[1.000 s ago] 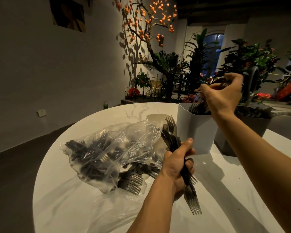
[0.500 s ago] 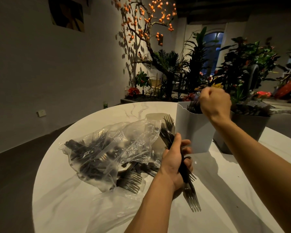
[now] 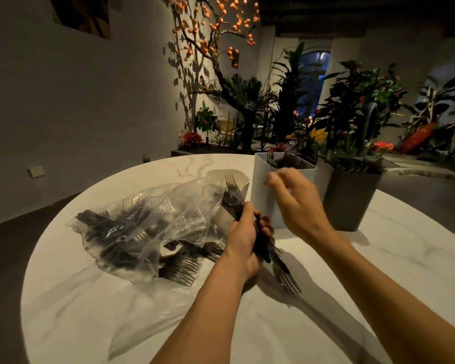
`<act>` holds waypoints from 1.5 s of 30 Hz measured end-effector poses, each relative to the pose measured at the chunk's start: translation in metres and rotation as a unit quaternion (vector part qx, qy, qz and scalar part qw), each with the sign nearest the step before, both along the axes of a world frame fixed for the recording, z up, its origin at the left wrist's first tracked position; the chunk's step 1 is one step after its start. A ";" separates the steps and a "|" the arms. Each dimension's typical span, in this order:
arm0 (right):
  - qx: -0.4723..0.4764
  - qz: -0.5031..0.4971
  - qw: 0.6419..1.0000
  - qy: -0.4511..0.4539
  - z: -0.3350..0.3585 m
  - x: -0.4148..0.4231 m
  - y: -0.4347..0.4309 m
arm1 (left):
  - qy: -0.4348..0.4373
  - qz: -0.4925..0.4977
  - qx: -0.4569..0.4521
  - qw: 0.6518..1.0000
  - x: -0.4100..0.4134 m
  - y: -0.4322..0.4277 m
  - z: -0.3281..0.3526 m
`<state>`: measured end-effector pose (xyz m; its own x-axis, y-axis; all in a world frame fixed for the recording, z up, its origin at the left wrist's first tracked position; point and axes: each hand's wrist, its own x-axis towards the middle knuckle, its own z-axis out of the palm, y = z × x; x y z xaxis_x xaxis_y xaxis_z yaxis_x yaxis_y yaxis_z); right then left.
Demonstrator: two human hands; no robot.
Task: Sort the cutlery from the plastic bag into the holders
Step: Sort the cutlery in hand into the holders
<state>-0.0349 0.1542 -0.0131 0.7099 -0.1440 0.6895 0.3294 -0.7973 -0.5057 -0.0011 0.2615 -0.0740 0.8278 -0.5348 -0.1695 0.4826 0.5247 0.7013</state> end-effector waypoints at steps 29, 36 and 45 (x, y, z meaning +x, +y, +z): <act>0.431 0.092 0.880 0.178 -0.003 -0.063 -0.057 | -0.014 -0.031 -0.033 0.999 -0.001 0.004 0.000; 0.491 0.143 0.848 0.141 0.018 -0.050 -0.024 | -0.021 -0.018 -0.034 0.999 -0.004 0.004 0.003; 0.251 0.037 0.963 -0.089 0.097 -0.020 -0.028 | -0.023 -0.030 -0.036 0.999 -0.003 0.002 0.001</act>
